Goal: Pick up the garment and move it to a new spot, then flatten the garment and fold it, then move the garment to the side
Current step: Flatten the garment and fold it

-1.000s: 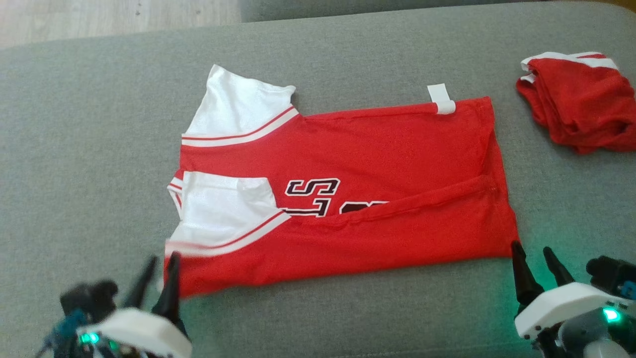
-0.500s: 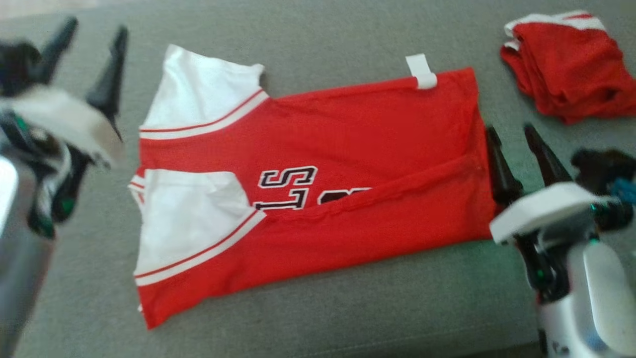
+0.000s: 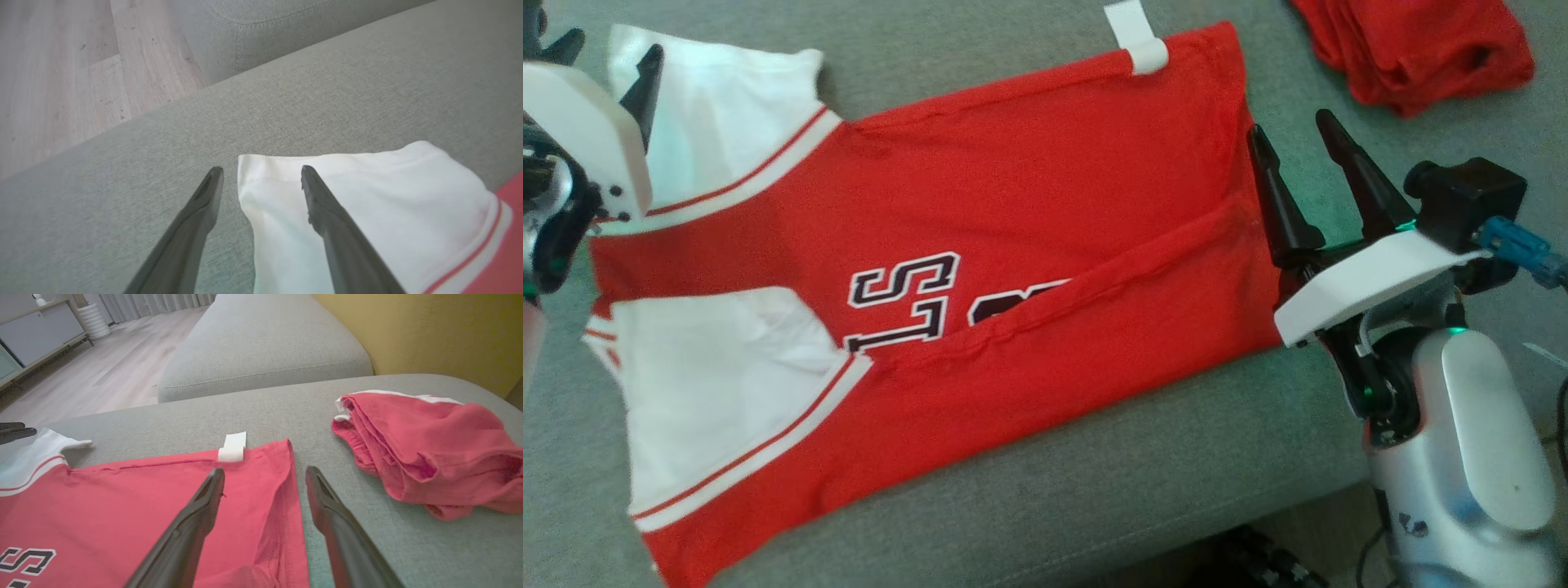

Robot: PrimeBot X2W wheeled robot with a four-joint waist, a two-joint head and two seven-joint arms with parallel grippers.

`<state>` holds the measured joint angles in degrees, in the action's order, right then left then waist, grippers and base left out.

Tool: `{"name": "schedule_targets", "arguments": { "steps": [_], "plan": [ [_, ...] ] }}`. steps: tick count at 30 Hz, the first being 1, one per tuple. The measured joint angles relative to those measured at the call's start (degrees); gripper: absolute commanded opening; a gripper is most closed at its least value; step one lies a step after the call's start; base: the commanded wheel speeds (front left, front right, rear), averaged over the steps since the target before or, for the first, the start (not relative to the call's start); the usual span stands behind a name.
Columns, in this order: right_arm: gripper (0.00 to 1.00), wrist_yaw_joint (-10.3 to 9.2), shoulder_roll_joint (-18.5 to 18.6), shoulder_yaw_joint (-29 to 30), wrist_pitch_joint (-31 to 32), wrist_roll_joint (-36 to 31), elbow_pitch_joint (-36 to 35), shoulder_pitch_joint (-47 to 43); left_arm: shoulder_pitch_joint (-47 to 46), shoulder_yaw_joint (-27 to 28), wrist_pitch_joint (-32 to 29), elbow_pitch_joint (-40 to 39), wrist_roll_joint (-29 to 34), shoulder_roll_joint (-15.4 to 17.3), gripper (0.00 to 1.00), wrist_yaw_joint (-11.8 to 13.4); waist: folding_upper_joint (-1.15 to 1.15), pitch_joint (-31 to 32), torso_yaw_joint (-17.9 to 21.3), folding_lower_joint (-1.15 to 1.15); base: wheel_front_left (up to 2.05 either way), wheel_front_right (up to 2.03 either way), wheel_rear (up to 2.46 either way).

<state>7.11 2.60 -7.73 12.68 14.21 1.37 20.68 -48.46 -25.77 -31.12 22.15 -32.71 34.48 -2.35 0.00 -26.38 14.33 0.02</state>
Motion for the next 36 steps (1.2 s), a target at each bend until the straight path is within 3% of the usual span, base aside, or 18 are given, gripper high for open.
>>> {"name": "schedule_targets", "arguments": {
  "steps": [8,9,10,12,17,18,19,20,22,28,36],
  "plan": [
    [1.0,0.0,0.0,0.0,-0.14,0.35,0.07,-0.01,-0.84,-0.69,-2.66,2.9,-0.19,0.16,1.0,-0.75,0.0,-2.16,1.97,-0.01,0.0,0.0,0.0],
    [1.0,0.0,0.0,0.0,-0.14,0.35,0.07,-0.01,-0.92,-0.7,-2.96,3.04,-0.19,0.16,0.92,-0.75,0.0,-2.16,1.86,-0.02,0.0,0.0,0.0],
    [1.0,0.0,0.0,0.0,-0.15,0.35,0.07,0.01,-1.04,-0.76,-3.16,3.11,-0.19,0.16,0.91,-0.74,0.0,-2.2,1.75,-0.02,0.0,0.0,0.0],
    [1.0,0.0,0.0,-0.09,-0.55,0.35,0.07,0.14,-1.43,-0.88,-3.16,3.34,-0.15,0.14,1.0,-0.24,0.0,-2.33,1.58,-0.02,0.0,0.0,0.0],
    [1.0,0.0,0.0,-1.34,-0.56,0.37,0.04,2.49,-2.49,-1.29,-3.09,4.48,0.05,0.08,1.0,0.65,0.0,-2.79,1.53,-0.02,0.0,0.0,0.0],
    [1.0,0.0,0.0,-1.47,-0.56,0.4,0.03,2.87,-2.83,-1.53,-3.09,4.74,0.07,0.07,0.96,0.65,0.0,-2.88,1.56,-0.02,0.0,0.0,0.0],
    [1.0,0.0,0.0,-1.55,-0.55,0.4,0.04,3.16,-3.13,-1.68,-3.09,4.85,0.04,-0.03,0.75,0.59,0.0,-2.96,1.57,-0.02,0.0,0.0,0.0],
    [1.0,0.0,0.0,-1.54,-0.55,0.4,0.04,3.36,-3.26,-1.74,-3.09,4.86,-0.02,-0.29,0.39,0.48,0.0,-3.03,1.54,-0.02,0.0,0.0,0.0],
    [1.0,0.0,0.01,-1.48,-0.49,0.37,0.14,3.37,-3.3,-1.98,-2.23,4.79,-0.02,-1.14,0.0,0.16,0.0,-3.12,1.33,-0.02,0.0,0.0,0.0],
    [1.0,0.0,0.01,0.47,2.24,-2.49,4.42,5.45,-3.31,-2.42,1.79,4.65,0.01,-2.79,0.0,-0.78,0.0,-2.5,-0.33,-0.02,0.0,0.0,0.0],
    [1.0,0.0,2.07,3.32,9.92,-6.41,13.86,16.5,-4.3,-3.5,8.81,0.37,0.51,-4.68,0.0,-1.75,0.0,-1.18,-4.56,-0.02,0.0,0.0,0.0]
  ]
}}
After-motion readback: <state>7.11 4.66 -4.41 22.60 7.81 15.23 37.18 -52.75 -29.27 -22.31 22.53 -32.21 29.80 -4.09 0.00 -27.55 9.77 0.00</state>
